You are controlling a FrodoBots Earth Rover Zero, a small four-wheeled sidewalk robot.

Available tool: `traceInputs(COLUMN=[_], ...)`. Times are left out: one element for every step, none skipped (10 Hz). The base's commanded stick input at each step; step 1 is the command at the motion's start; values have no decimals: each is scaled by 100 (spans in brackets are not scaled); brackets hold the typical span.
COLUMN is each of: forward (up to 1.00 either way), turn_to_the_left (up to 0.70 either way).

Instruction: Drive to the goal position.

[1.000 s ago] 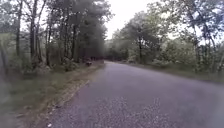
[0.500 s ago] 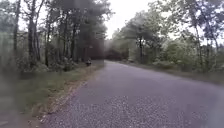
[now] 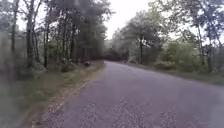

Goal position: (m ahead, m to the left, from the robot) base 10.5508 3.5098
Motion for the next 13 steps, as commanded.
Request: traceInputs(forward=[45, 45, 45, 45, 45, 45, 45, 45, 45, 45, 45, 45, 45], turn_to_the_left=[0, 0, 0, 0, 0, 0, 0, 0, 0, 0, 0, 0, 0])
